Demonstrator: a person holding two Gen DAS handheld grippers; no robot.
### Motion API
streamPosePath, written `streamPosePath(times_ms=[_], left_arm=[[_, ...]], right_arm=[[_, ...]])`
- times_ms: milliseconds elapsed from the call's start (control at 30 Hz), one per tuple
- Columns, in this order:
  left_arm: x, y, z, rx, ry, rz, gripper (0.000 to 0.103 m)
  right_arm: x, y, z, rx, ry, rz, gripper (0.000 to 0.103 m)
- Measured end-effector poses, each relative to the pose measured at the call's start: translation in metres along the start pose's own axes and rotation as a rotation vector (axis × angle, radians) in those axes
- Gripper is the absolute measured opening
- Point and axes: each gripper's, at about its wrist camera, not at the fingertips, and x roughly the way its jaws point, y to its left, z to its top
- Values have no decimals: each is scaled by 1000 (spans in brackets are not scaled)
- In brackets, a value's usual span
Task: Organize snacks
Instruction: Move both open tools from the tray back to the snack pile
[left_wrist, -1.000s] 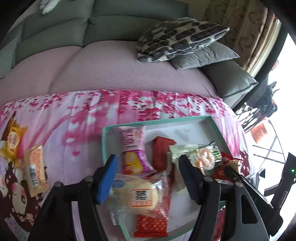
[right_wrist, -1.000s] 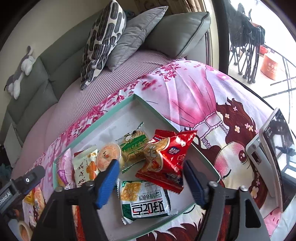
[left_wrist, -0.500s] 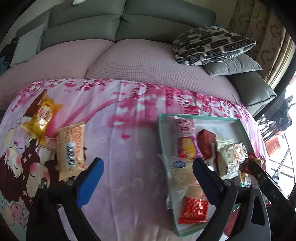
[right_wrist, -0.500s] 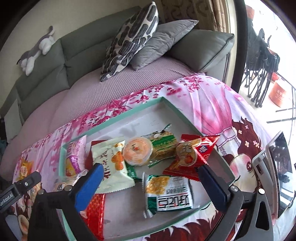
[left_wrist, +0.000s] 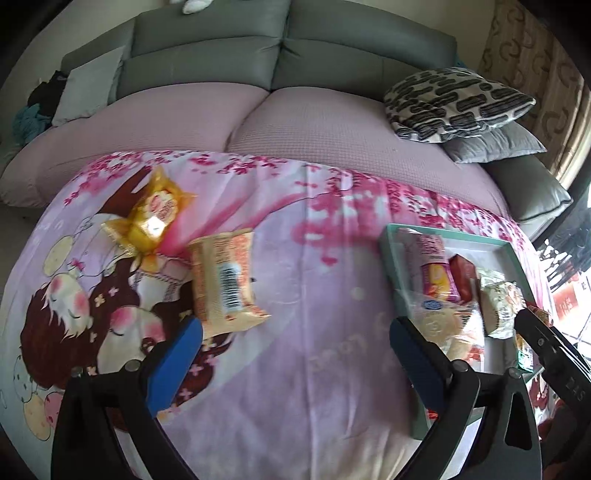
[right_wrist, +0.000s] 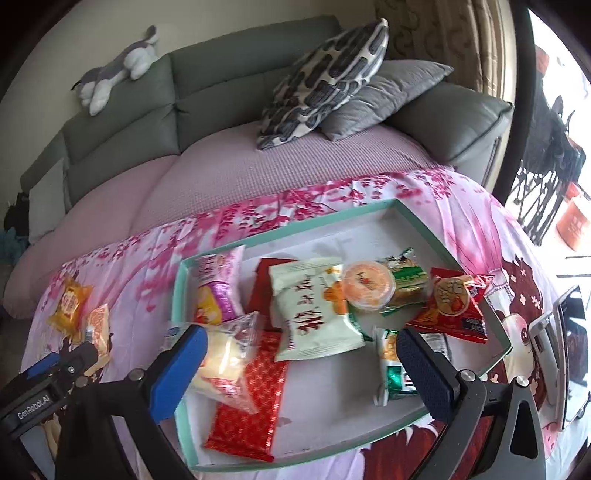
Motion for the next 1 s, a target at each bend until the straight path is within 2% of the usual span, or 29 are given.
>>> streamPosePath(times_ms=[333,500,1000], left_arm=[[1,33,1,-43,-4,51,101],[5,48,2,-46,13,128,101],[-5,113,15,-111,0,192,101]], right_arm=[[-1,41,-10,-62,21,67,103],[0,56,-16,-93,28,87,103],[7,101,-37,-189,59,142,103]])
